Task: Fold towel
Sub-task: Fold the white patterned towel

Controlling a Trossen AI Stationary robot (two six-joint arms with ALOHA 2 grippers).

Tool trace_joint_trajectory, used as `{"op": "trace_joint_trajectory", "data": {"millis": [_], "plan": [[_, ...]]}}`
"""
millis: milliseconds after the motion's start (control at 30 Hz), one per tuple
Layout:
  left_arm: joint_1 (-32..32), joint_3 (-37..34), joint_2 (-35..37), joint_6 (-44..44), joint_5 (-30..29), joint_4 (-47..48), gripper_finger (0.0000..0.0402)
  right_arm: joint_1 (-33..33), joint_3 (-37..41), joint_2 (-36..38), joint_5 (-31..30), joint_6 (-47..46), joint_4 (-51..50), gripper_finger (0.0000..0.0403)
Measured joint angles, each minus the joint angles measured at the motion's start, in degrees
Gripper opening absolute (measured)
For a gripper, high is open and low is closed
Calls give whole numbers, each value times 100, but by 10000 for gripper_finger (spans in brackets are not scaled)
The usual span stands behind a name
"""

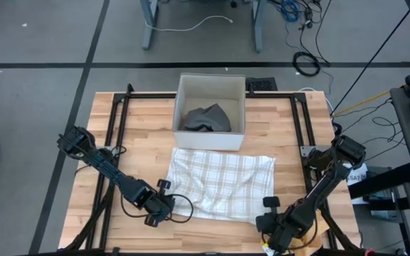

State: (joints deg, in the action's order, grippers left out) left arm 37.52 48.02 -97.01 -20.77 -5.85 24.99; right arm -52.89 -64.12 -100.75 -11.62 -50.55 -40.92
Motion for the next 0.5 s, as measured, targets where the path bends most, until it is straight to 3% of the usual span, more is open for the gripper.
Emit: {"op": "trace_joint_trajectory", "data": {"millis": [167, 367, 500], "plan": [[137, -8, -4, -123, 9, 51, 6, -272, -799, 14, -35, -467, -1586, 1], [327, -8, 0, -231, 46, 29, 4, -470, -943, 18, -96, -906, -2016, 3], [350, -19, 42, -290, 175, 17, 4, -483, -893, 16, 31, -1172, -2352, 25]]}}
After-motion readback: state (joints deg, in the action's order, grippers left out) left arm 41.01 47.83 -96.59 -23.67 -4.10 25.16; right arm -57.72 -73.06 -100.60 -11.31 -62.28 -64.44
